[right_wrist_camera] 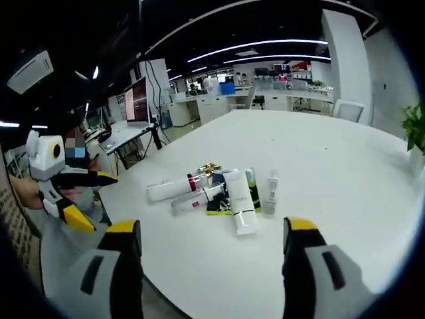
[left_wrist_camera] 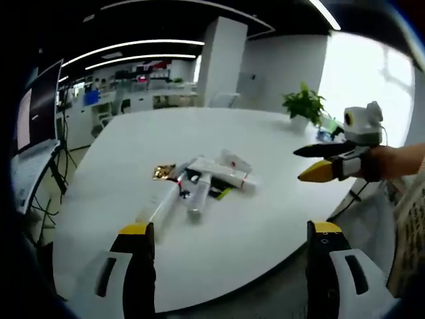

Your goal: Arrange the skincare products in the storage area until every visible bottle or jar stands upright without overlapping.

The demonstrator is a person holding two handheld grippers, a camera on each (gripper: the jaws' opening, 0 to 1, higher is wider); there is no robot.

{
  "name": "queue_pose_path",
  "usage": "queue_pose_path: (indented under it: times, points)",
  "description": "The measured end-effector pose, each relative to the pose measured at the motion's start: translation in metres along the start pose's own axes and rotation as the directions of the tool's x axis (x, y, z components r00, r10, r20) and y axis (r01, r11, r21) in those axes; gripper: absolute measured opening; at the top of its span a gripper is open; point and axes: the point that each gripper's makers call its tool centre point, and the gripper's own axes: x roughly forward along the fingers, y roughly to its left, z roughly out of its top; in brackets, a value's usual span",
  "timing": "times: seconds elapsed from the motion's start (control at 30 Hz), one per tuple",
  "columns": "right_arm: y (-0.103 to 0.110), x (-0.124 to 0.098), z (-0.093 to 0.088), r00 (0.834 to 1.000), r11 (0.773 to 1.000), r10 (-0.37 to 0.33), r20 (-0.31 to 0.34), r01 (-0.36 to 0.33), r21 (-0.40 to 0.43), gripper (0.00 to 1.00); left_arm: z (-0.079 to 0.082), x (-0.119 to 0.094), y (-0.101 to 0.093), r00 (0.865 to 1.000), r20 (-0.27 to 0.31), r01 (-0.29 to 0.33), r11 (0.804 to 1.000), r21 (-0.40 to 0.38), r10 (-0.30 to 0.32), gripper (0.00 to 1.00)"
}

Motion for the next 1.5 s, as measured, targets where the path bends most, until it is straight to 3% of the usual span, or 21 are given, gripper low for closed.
queue_pose_path:
  times: [0.5, 0.77, 0.93, 1.5]
  points:
    - [-0.024, 0.039, 0.015, 0.998, 0.996, 0.005, -0.058, -0.010, -0.093, 0.82, -0.001, 0.000, -0.004, 0.999, -0.005, 0.042, 0.999, -0.012, -0.042, 0.90]
    - [-0.032, 0.066, 0.018, 0.996, 0.989, 0.020, -0.091, -0.033, -0.141, 0.75, -0.005, 0.001, -0.010, 0.997, -0.031, 0.070, 0.997, 0.026, -0.069, 0.90]
    - [-0.037, 0.083, 0.019, 0.993, 0.992, 0.032, -0.112, -0.045, -0.119, 0.72, -0.006, 0.002, -0.012, 0.995, -0.041, 0.090, 0.996, 0.018, -0.090, 0.89]
    - [-0.047, 0.137, 0.003, 0.973, 0.986, 0.019, -0.229, -0.057, -0.159, 0.67, -0.006, 0.001, -0.008, 0.995, -0.042, 0.089, 0.995, -0.042, -0.091, 0.89]
